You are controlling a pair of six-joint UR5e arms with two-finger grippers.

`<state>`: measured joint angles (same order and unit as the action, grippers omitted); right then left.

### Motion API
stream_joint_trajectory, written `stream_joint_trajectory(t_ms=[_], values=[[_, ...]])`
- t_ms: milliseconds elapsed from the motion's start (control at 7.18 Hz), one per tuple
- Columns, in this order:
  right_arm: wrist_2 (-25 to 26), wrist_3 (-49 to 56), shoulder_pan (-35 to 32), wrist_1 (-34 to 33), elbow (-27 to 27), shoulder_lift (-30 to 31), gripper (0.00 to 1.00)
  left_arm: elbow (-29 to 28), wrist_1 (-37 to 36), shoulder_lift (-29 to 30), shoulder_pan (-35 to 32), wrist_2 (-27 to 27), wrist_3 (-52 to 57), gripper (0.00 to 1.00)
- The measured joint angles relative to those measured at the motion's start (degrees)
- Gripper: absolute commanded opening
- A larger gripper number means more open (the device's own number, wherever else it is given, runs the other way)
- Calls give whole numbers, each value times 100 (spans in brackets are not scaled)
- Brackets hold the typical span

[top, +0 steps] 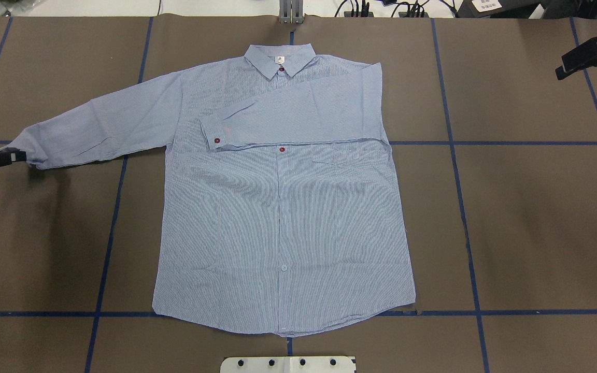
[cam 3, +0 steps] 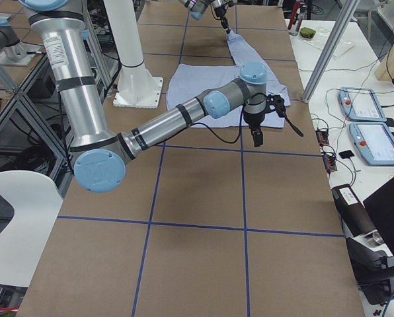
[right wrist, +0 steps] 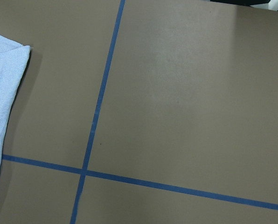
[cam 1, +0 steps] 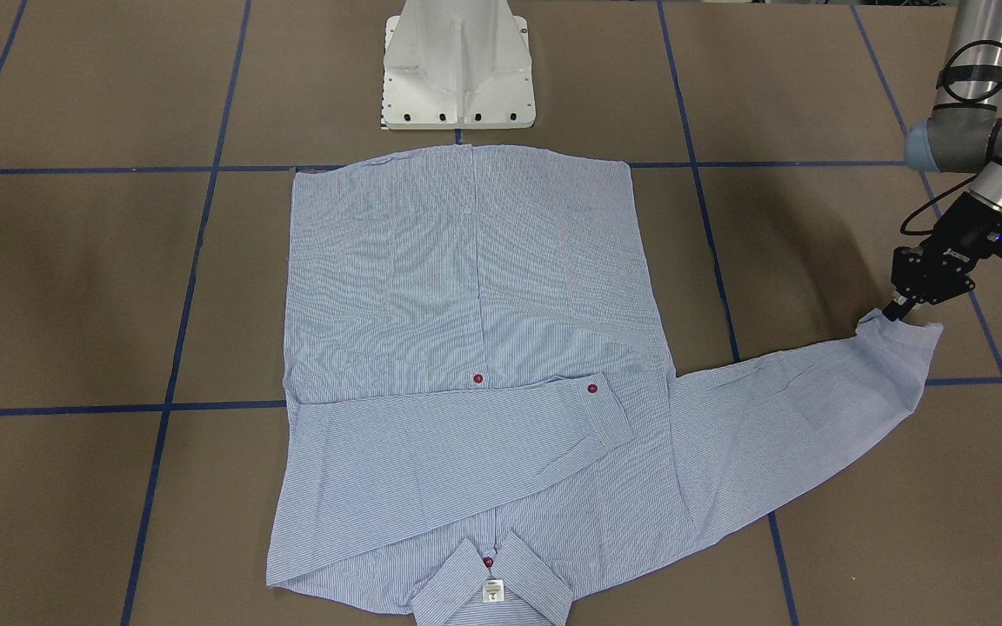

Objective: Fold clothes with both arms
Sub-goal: 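Fold the sleeve with the left gripper across the shirt body and release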

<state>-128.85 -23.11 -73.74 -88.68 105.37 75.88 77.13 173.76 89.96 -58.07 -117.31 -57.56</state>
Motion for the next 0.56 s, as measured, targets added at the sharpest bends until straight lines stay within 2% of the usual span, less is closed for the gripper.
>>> stream_joint_trajectory(t_ms=[279,557], values=[[0,0,0,2,4,33,100,787,-1405,617,142,36,-36,0],[0,0,0,4,8,54,100,997,-2190,1619,597,104,-59,0]])
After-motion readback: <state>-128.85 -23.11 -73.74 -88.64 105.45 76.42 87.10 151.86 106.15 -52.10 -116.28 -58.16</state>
